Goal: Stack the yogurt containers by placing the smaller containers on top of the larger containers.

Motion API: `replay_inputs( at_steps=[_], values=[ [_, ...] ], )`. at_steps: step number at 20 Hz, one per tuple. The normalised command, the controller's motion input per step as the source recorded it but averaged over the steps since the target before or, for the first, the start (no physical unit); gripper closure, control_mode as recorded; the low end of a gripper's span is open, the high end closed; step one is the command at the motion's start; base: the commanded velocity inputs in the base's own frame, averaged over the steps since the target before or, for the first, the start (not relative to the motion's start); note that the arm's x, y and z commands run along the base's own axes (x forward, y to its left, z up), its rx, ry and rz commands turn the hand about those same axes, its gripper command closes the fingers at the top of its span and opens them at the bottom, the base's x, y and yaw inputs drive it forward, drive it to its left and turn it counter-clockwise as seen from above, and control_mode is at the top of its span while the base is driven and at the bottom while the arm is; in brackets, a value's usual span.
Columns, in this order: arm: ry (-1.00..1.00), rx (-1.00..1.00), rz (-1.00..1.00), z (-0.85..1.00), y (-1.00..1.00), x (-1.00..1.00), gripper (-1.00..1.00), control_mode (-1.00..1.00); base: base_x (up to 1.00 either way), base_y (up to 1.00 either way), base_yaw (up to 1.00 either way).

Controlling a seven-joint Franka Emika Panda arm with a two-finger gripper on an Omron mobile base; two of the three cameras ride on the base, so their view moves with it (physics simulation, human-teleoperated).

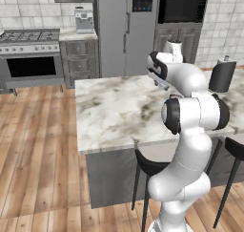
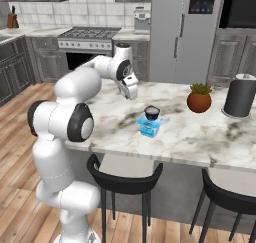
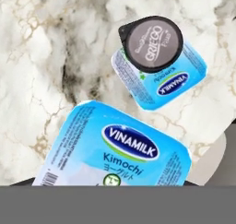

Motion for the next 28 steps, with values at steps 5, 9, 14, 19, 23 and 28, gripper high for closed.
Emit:
replay_inputs(
  at_steps=[5, 9, 14, 19, 23, 28],
  values=[
    [0.01, 0.00, 0.00, -0.05, -0.29, -0.33, 1.00, -1.00, 0.00, 0.00, 0.00],
    [0.02, 0.00, 0.00, -0.07, -0.23, -0.31, 1.00, -1.00, 0.00, 0.00, 0.00],
    [0.04, 0.00, 0.00, -0.05, -0.16, -0.19, 1.00, -1.00, 0.00, 0.00, 0.00],
    [0.00, 0.00, 0.00, -0.06, -0.23, -0.09, 1.00, -1.00, 0.00, 0.00, 0.00],
    [0.02, 0.01, 0.00, 0.00, -0.22, 0.00, 1.00, -1.00, 0.00, 0.00, 0.00],
    [0.08, 0.03, 0.00, -0.05, -0.28, 0.07, 1.00, -1.00, 0.00, 0.00, 0.00]
  ],
)
